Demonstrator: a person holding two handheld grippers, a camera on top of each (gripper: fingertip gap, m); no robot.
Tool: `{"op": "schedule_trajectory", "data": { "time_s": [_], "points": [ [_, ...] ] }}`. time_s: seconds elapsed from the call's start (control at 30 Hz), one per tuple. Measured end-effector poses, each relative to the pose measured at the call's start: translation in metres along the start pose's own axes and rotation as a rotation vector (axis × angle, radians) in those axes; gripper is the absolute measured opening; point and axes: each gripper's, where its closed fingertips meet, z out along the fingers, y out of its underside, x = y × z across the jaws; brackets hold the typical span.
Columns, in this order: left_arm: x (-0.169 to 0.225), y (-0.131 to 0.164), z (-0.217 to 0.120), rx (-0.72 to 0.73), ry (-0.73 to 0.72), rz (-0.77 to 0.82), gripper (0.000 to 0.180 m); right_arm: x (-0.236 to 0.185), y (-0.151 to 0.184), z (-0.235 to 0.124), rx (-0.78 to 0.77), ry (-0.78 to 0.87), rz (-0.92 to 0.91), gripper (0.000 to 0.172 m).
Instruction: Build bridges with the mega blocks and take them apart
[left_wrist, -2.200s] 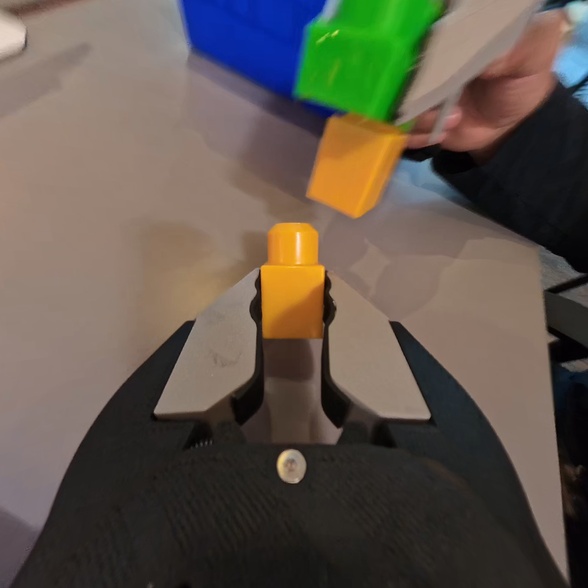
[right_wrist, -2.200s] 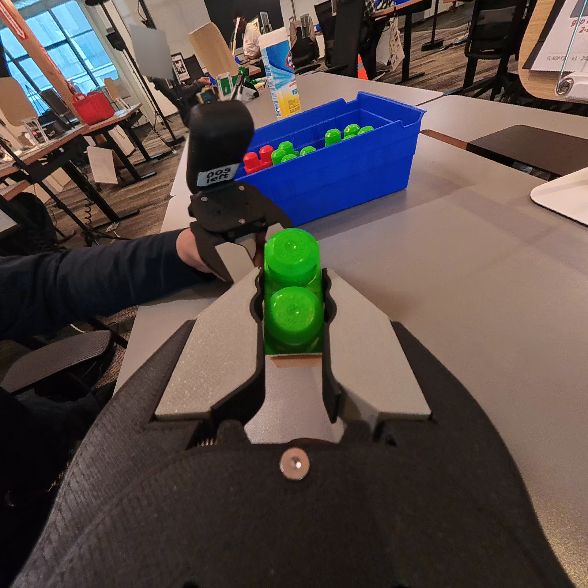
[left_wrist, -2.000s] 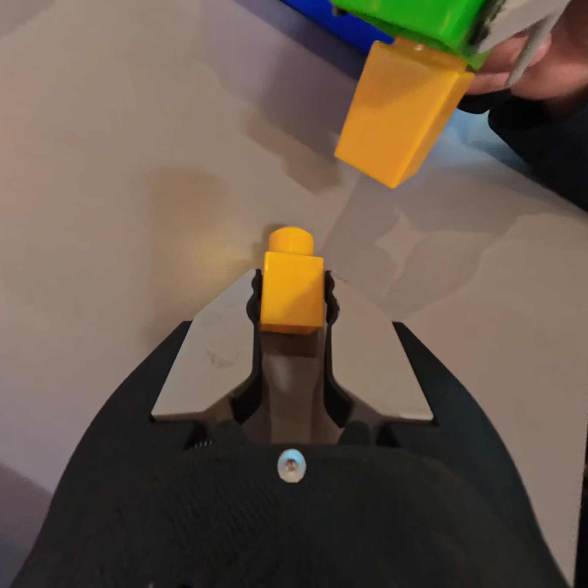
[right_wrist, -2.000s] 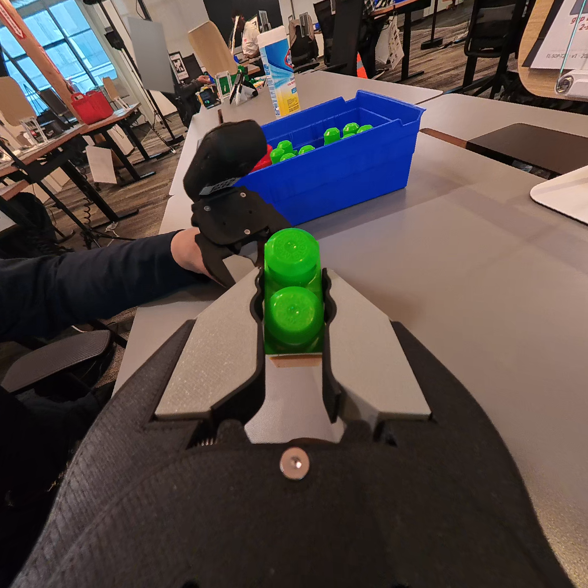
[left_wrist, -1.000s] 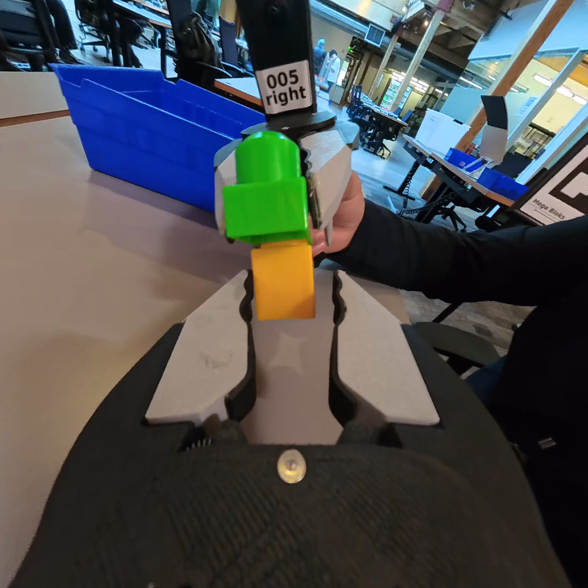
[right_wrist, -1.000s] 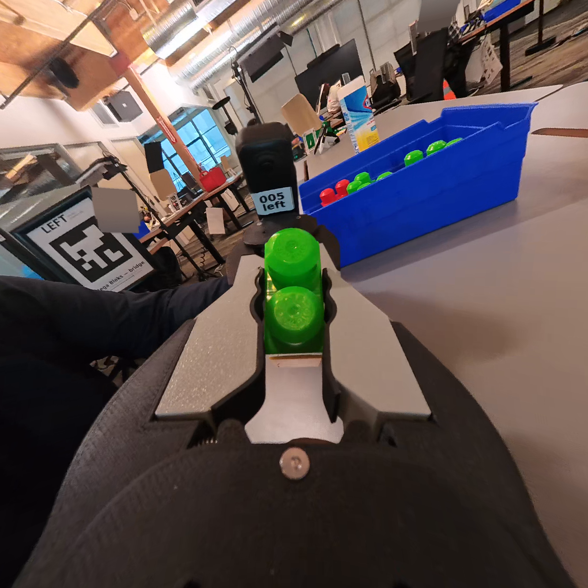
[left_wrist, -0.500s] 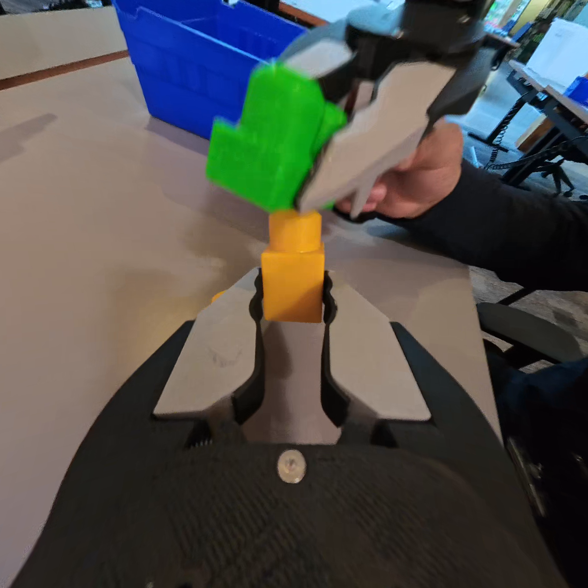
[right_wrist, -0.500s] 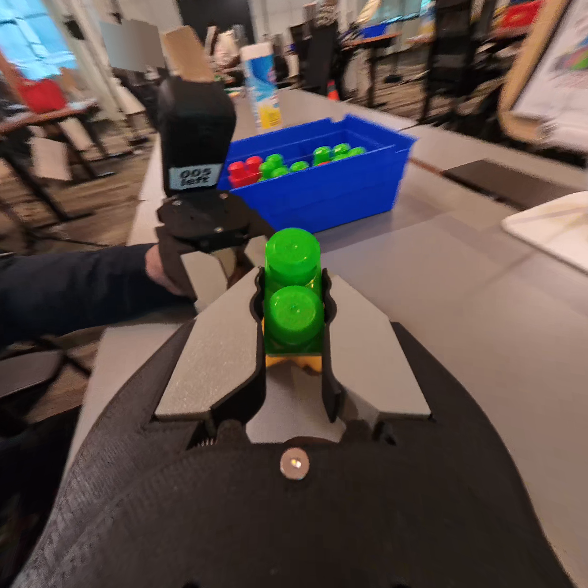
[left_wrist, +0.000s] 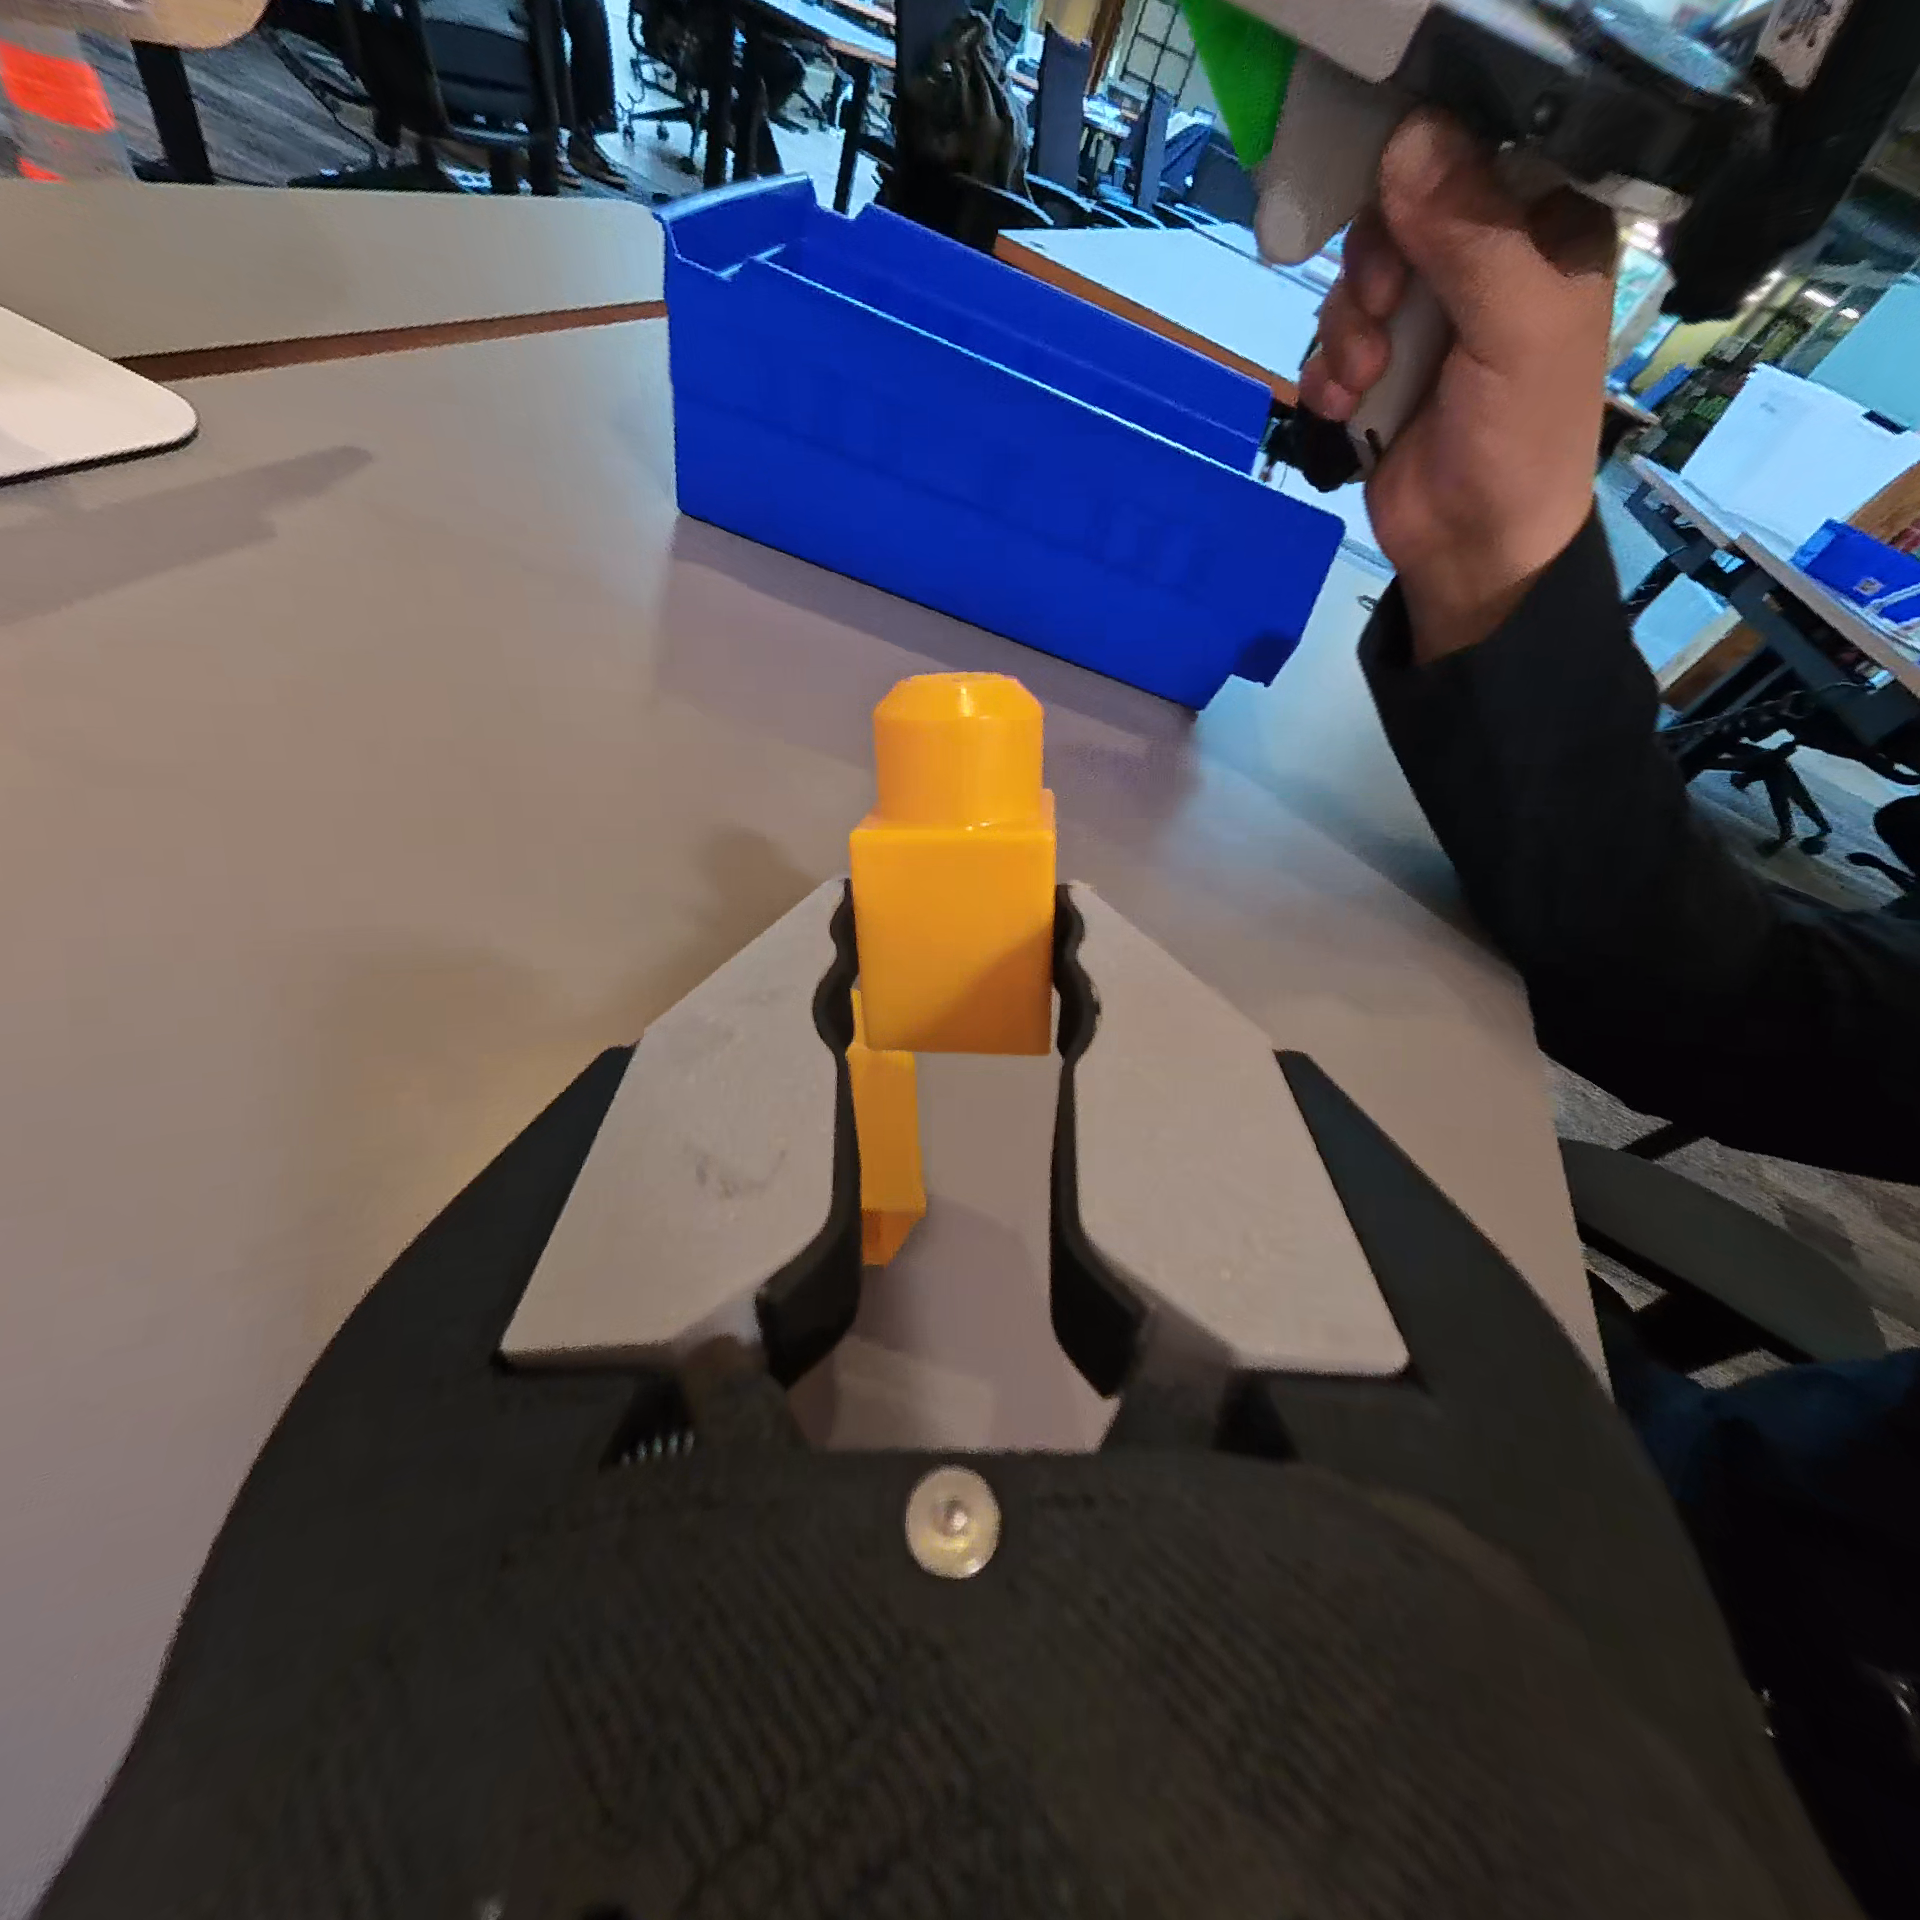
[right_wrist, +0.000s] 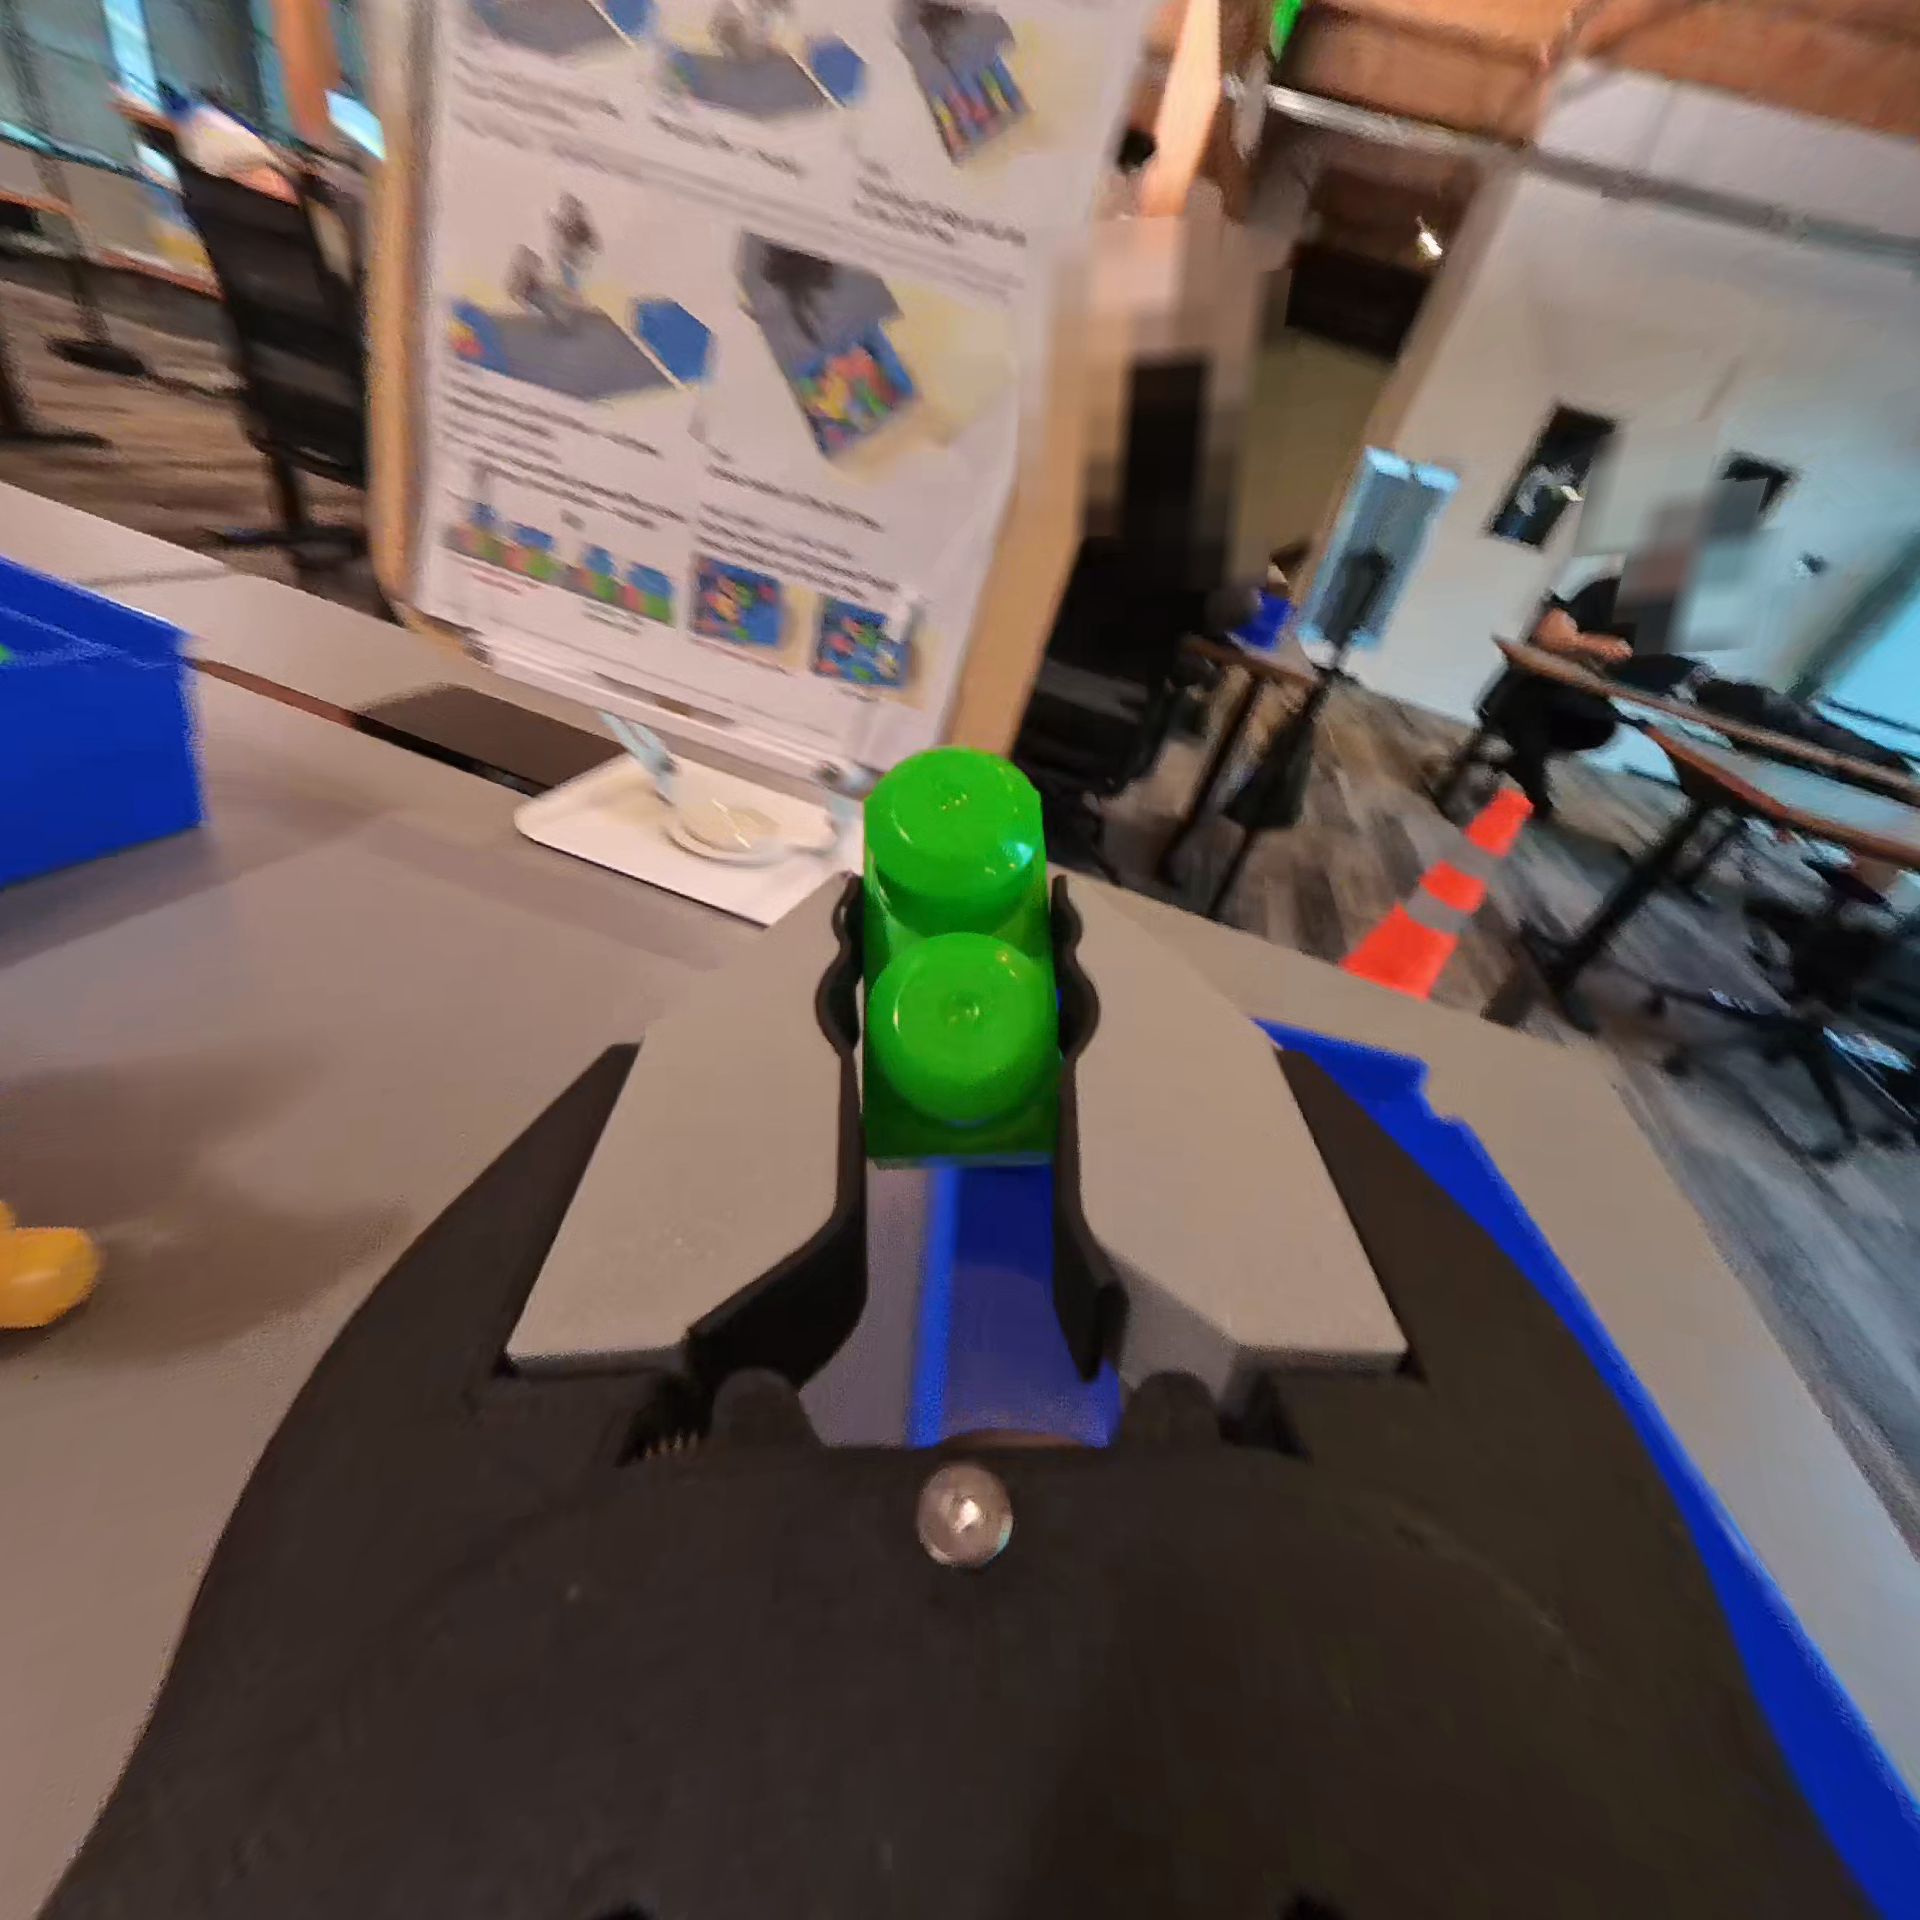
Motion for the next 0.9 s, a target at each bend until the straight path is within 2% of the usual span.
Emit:
{"op": "schedule_trajectory", "data": {
  "time_s": [0.13, 0.27, 0.37, 0.43, 0.47, 0.57, 0.63, 0.7, 0.73, 0.8, 0.9],
  "points": [
    [-0.007, -0.002, -0.004, 0.004, -0.047, 0.015, 0.035, 0.045, 0.041, 0.003, -0.194, 0.132, 0.015, 0.032],
    [-0.011, -0.004, -0.007, 0.011, -0.064, 0.006, 0.035, 0.052, 0.101, 0.008, -0.462, 0.071, 0.105, 0.032],
    [-0.016, -0.001, -0.007, 0.003, -0.087, -0.002, 0.035, 0.047, 0.128, 0.011, -0.581, 0.044, 0.108, 0.033],
    [-0.019, 0.0, -0.008, -0.002, -0.103, -0.004, 0.035, 0.047, 0.129, 0.013, -0.591, 0.054, 0.088, 0.045],
    [-0.02, 0.0, -0.008, -0.004, -0.111, -0.004, 0.035, 0.047, 0.124, 0.014, -0.566, 0.062, 0.075, 0.045],
    [-0.024, -0.003, -0.012, 0.009, -0.133, -0.004, 0.035, 0.041, 0.082, 0.014, -0.378, 0.071, 0.017, 0.045],
    [-0.028, -0.005, -0.015, 0.021, -0.15, -0.012, 0.035, 0.006, 0.037, 0.01, -0.162, -0.053, -0.03, 0.042],
    [-0.032, -0.007, -0.018, 0.036, -0.17, -0.024, 0.035, -0.057, -0.001, -0.002, 0.031, -0.31, -0.08, 0.028],
    [-0.034, -0.007, -0.019, 0.039, -0.175, -0.035, 0.035, -0.09, -0.012, -0.011, 0.103, -0.437, -0.089, 0.029],
    [-0.039, -0.006, -0.021, 0.036, -0.193, -0.057, 0.035, -0.142, -0.014, -0.019, 0.112, -0.613, -0.154, 0.029],
    [-0.045, -0.004, -0.023, 0.029, -0.222, -0.073, 0.035, -0.204, 0.013, -0.026, 0.022, -0.804, -0.274, 0.032]
  ]
}}
